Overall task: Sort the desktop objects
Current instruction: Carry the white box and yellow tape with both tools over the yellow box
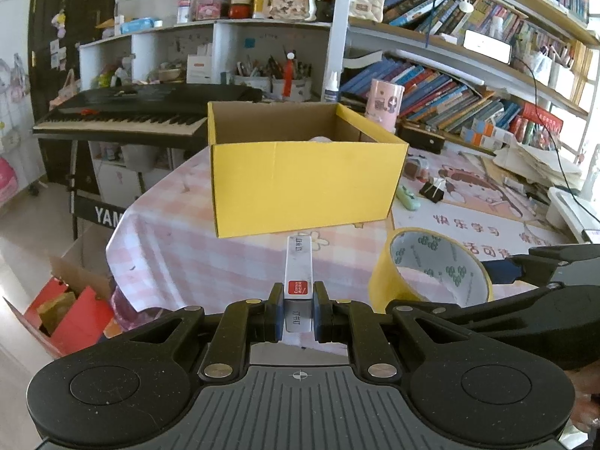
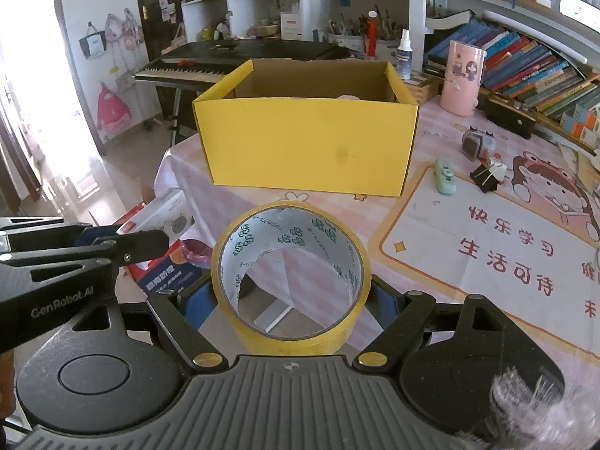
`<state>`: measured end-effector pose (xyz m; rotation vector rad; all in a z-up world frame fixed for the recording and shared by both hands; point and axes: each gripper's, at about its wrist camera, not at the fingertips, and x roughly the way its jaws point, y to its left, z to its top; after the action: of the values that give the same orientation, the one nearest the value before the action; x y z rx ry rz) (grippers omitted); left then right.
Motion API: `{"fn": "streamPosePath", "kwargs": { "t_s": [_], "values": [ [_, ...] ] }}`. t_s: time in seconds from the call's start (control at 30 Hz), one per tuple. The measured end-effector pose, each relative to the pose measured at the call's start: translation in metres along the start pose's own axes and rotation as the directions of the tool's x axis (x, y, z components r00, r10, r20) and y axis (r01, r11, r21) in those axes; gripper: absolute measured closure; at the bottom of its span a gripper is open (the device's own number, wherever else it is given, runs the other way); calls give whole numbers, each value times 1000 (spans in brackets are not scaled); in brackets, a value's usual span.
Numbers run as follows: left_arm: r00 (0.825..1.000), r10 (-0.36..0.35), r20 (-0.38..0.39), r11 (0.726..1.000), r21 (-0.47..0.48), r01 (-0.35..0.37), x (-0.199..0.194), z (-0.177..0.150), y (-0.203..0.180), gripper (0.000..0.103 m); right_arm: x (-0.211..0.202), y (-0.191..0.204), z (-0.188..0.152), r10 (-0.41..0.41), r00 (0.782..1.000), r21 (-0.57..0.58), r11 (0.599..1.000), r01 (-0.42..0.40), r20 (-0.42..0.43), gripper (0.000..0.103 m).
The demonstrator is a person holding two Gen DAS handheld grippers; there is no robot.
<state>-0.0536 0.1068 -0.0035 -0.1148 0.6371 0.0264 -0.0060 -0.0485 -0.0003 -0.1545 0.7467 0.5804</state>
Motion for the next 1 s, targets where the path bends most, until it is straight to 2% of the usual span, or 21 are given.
{"fn": "streamPosePath", "kwargs": {
  "t_s": [0.27,0.5,0.73,1.0],
  "values": [
    [1000,6,20,1000,5,-6,5,8,-1,90,0,-1,7,-10,1000,-33,999,11,17,21],
    [995,36,90,999,10,-37,12,32,1,90,4,-8,29,3,994,-55,998,3,107,21],
    [981,59,182,998,13,-62,25,67,2,90,8,-19,70,4,976,-90,996,16,220,21],
    [966,97,239,995,8,-102,56,105,3,90,25,-44,129,25,950,-111,994,10,310,21]
  ]
}}
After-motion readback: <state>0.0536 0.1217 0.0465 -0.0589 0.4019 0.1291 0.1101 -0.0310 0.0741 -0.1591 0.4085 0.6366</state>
